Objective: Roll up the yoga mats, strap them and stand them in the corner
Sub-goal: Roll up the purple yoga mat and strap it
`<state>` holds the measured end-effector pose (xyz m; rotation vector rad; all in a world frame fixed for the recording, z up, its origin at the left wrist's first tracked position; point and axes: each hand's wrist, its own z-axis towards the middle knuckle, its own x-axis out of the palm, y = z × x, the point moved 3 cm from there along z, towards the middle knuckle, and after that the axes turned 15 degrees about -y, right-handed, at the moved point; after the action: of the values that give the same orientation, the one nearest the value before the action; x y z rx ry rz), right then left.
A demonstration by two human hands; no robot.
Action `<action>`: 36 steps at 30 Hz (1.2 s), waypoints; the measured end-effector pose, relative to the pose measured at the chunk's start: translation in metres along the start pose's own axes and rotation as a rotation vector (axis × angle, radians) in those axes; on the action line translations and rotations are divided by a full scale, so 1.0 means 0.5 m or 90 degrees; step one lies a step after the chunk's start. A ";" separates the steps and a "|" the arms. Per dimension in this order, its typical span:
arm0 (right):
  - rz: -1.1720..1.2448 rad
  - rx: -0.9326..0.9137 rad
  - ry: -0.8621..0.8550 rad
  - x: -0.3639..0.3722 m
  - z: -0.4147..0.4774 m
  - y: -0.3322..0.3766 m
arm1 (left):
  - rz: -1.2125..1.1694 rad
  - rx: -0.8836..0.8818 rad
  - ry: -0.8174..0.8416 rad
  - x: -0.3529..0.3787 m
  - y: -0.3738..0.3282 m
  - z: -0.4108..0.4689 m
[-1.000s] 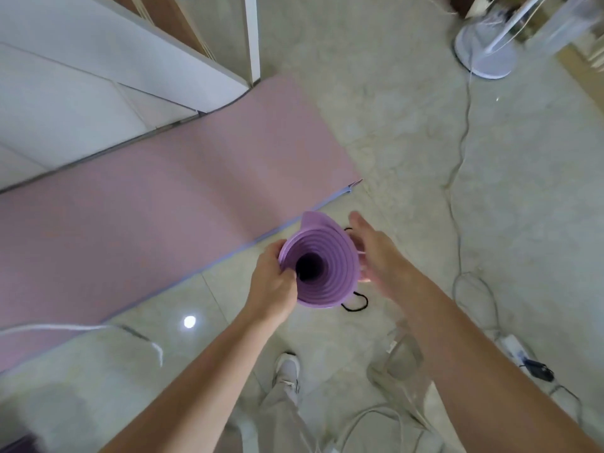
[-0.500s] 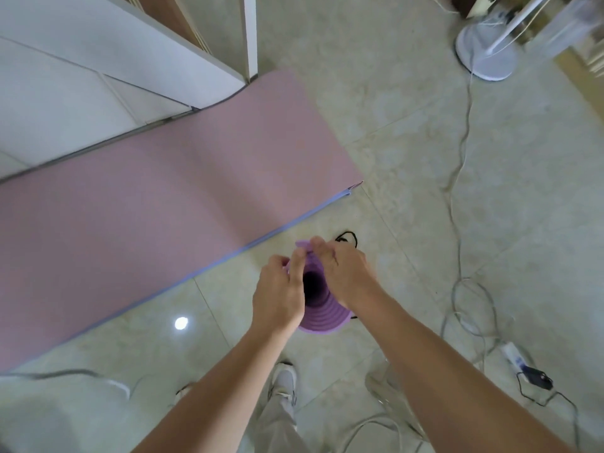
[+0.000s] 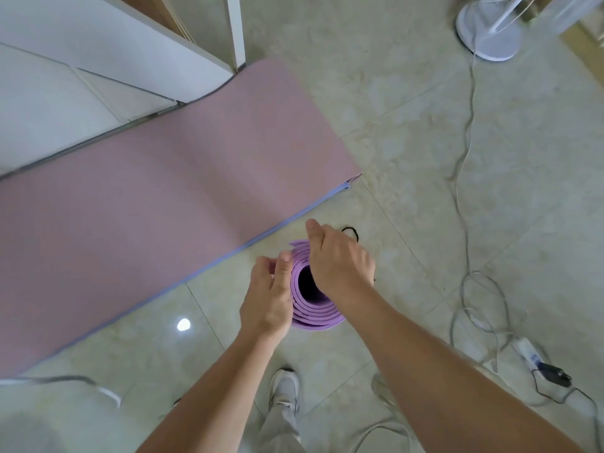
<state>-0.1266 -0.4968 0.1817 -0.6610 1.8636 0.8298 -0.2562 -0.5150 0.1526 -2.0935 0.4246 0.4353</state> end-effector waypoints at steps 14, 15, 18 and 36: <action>0.221 -0.129 0.229 0.000 -0.014 -0.041 | -0.198 -0.045 0.119 -0.029 -0.020 0.011; 0.217 -0.134 0.219 0.003 -0.013 -0.041 | -0.188 -0.054 0.143 -0.032 -0.020 0.011; 0.220 -0.137 0.150 0.005 -0.011 -0.050 | -0.181 -0.151 0.176 -0.030 0.013 0.032; -0.010 -0.138 0.060 0.002 -0.010 -0.035 | 0.114 0.381 0.003 -0.008 -0.002 0.062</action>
<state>-0.1166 -0.5118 0.1779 -0.8614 1.8647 1.0140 -0.2634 -0.4877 0.1395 -1.4834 0.6580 0.3517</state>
